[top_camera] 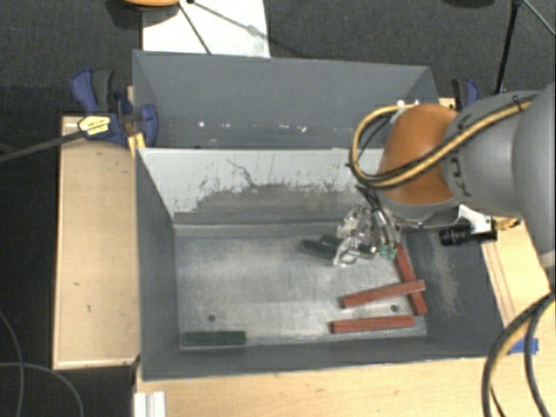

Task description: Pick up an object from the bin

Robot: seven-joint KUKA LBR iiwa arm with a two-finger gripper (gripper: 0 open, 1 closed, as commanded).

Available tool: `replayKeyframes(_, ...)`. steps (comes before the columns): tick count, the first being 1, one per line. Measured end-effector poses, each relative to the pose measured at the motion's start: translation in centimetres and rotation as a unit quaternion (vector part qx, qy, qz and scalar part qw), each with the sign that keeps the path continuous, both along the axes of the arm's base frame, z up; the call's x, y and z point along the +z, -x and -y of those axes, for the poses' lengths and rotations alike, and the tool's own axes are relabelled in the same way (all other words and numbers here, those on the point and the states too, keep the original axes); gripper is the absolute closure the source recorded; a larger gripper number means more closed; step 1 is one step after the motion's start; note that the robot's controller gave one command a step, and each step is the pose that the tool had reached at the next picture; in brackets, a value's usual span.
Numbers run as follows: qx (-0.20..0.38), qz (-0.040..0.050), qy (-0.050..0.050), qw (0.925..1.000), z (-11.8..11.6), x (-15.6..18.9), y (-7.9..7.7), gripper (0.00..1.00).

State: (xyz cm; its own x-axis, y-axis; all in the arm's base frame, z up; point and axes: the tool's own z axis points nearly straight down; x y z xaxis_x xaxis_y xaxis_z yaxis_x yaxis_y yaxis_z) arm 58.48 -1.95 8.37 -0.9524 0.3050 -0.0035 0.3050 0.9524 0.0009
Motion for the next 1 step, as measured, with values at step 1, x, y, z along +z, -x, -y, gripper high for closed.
replayKeyframes(1,0.000,-0.0009,0.000,1.0000,-0.01,0.78,0.05,1.00)
